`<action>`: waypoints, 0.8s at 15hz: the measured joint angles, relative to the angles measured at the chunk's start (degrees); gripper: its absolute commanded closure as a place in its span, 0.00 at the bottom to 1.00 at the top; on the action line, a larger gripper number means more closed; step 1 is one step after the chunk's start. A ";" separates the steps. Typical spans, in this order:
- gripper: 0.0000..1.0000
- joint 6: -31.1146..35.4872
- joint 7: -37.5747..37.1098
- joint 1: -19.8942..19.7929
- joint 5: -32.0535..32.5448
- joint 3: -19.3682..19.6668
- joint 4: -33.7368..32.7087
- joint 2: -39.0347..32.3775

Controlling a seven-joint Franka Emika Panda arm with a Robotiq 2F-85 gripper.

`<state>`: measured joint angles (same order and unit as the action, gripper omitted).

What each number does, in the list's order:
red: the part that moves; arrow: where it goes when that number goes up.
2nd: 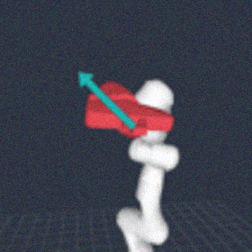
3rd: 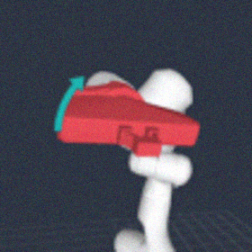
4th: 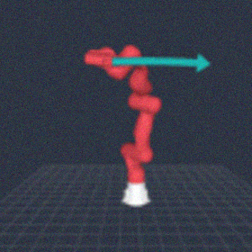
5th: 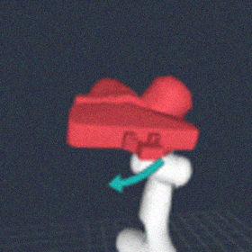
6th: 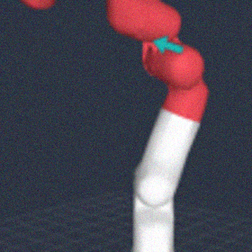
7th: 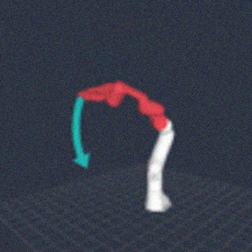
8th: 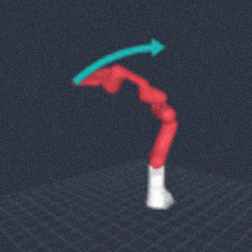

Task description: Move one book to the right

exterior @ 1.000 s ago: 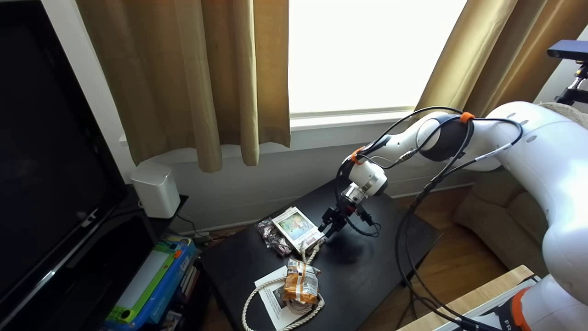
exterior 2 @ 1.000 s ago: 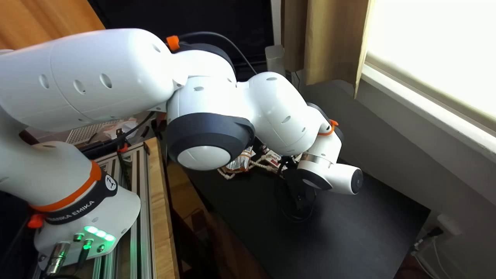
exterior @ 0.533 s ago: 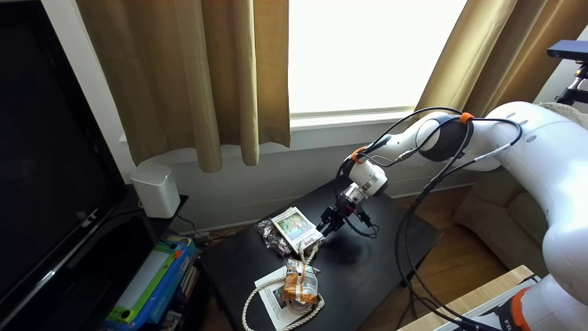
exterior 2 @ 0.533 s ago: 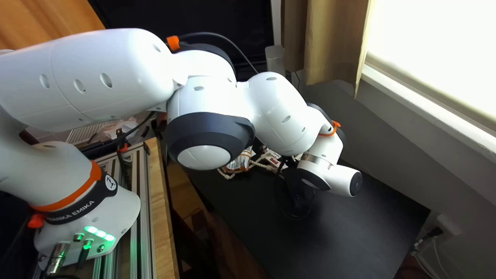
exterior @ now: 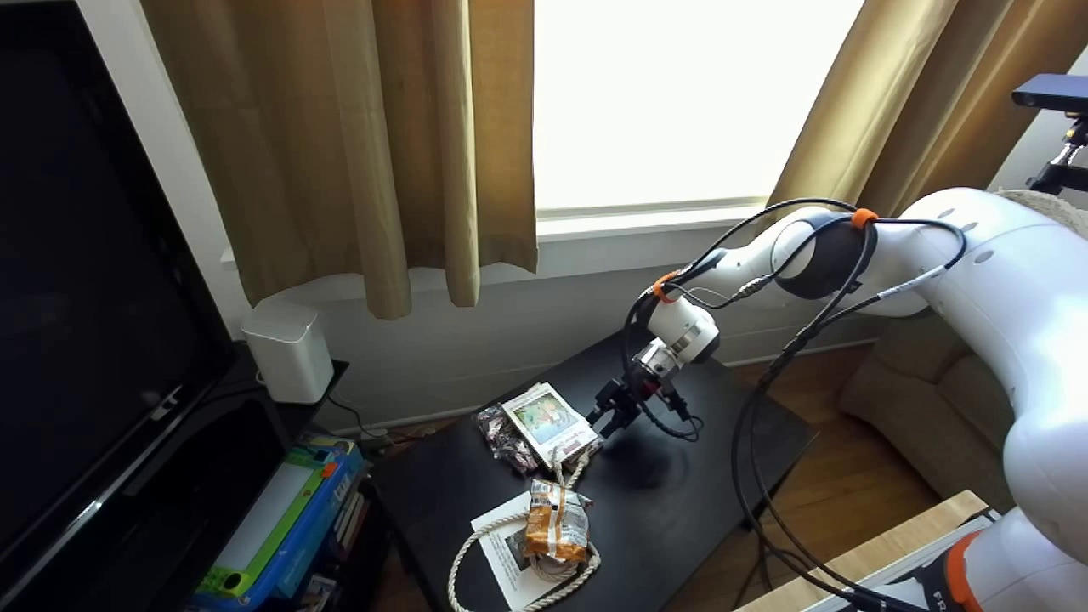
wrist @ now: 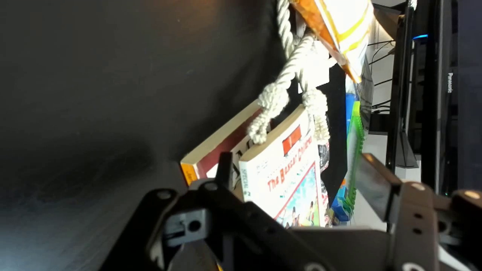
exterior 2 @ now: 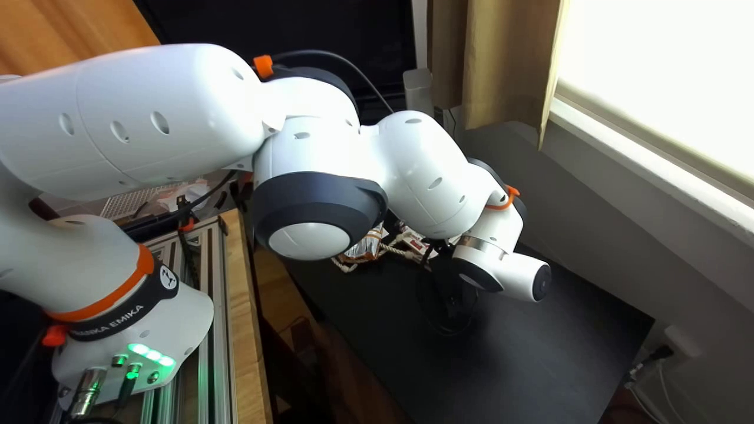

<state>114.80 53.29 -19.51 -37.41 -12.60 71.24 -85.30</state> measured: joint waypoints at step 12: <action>0.06 -3.75 0.46 1.77 -3.88 2.14 -0.68 0.25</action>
<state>111.05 53.75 -17.74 -41.29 -10.46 70.56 -85.05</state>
